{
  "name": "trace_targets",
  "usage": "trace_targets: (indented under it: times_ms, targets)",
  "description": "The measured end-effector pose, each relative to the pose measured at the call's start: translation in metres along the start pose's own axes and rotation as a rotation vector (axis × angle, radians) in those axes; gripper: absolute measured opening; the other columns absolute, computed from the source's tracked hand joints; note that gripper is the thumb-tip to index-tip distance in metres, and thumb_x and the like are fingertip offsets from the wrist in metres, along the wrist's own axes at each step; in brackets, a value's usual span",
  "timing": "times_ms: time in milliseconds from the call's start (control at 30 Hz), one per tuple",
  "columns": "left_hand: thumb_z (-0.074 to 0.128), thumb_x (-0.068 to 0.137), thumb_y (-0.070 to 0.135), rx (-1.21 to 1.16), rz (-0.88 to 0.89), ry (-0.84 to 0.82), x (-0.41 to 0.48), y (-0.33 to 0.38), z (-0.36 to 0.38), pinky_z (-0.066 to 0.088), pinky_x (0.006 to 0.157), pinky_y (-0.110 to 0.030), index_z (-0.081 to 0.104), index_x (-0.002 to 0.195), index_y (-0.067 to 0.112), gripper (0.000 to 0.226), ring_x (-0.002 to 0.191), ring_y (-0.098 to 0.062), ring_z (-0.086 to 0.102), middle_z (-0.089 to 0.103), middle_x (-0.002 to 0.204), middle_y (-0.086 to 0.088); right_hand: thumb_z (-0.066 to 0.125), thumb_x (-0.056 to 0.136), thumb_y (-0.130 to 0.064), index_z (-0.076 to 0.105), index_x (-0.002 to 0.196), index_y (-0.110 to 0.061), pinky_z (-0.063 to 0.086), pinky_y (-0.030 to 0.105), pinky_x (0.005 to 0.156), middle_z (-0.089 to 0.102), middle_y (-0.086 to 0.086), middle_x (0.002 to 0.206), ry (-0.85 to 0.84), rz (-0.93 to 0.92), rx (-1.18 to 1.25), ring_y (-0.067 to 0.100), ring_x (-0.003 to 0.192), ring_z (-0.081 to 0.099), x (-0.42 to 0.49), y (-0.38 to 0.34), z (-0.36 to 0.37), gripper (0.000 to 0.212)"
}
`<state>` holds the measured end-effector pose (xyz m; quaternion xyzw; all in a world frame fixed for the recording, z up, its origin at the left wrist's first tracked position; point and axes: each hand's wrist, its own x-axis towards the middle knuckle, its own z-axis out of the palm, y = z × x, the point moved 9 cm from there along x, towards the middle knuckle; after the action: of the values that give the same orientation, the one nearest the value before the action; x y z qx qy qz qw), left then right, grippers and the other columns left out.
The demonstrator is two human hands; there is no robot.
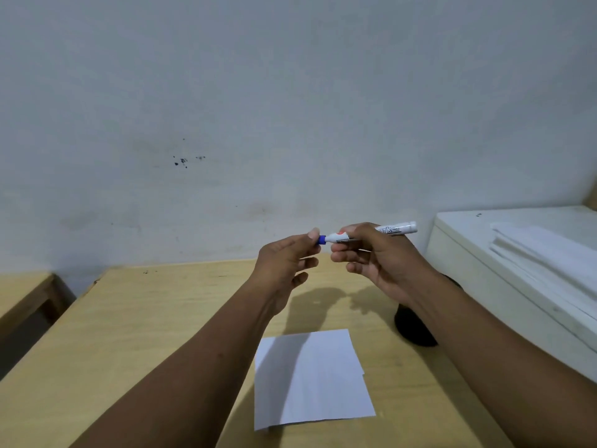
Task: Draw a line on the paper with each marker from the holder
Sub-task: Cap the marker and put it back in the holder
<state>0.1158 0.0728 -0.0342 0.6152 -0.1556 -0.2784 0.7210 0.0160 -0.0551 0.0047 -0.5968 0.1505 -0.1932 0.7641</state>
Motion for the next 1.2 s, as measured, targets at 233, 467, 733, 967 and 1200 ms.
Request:
trace_targets:
  times_ms: [233, 467, 733, 967, 1200]
  targets:
    - [0.075, 0.088, 0.039, -0.018, 0.033, 0.054, 0.007, 0.001, 0.019, 0.043, 0.069, -0.029, 0.076, 0.088, 0.012, 0.027, 0.072, -0.017, 0.063, 0.066, 0.075, 0.001, 0.069, 0.094, -0.016, 0.069, 0.087, -0.009, 0.053, 0.025, 0.058, 0.077, 0.017, 0.083, -0.003, -0.046, 0.063, 0.019, 0.065, 0.073, 0.000, 0.001, -0.006, 0.010]
    - [0.075, 0.087, 0.043, -0.144, 0.056, 0.076, 0.004, 0.006, 0.051, 0.040, 0.068, -0.030, 0.077, 0.082, 0.017, 0.027, 0.067, -0.015, 0.055, 0.062, 0.067, 0.006, 0.068, 0.095, -0.019, 0.071, 0.096, -0.008, 0.049, 0.021, 0.056, 0.077, 0.012, 0.079, 0.030, -0.074, 0.231, 0.011, 0.060, 0.068, -0.005, -0.003, -0.026, 0.011]
    - [0.071, 0.091, 0.042, 0.012, 0.200, 0.151, -0.005, 0.011, 0.064, 0.042, 0.068, -0.027, 0.074, 0.075, 0.016, 0.031, 0.070, -0.017, 0.051, 0.056, 0.071, -0.001, 0.071, 0.094, -0.016, 0.071, 0.097, -0.002, 0.045, 0.021, 0.056, 0.074, 0.013, 0.077, 0.124, -0.107, 0.225, 0.012, 0.058, 0.059, -0.008, 0.003, -0.042, 0.014]
    - [0.069, 0.093, 0.042, 0.114, 0.235, 0.088, 0.003, 0.024, 0.070, 0.045, 0.063, -0.027, 0.075, 0.083, 0.014, 0.030, 0.065, -0.014, 0.061, 0.065, 0.072, 0.000, 0.072, 0.077, -0.050, 0.071, 0.105, -0.010, 0.039, 0.025, 0.054, 0.075, 0.012, 0.082, -0.003, -0.016, -0.073, 0.015, 0.058, 0.057, -0.012, -0.031, -0.086, 0.049]
    - [0.070, 0.093, 0.041, 0.450, 0.427, 0.005, 0.016, 0.041, 0.106, 0.049, 0.062, -0.033, 0.077, 0.086, 0.010, 0.032, 0.066, -0.019, 0.068, 0.074, 0.078, -0.005, 0.072, 0.091, -0.038, 0.080, 0.096, -0.011, 0.043, 0.032, 0.064, 0.082, 0.008, 0.093, 0.145, -0.037, -0.828, 0.018, 0.072, 0.063, -0.028, -0.072, -0.179, 0.028]
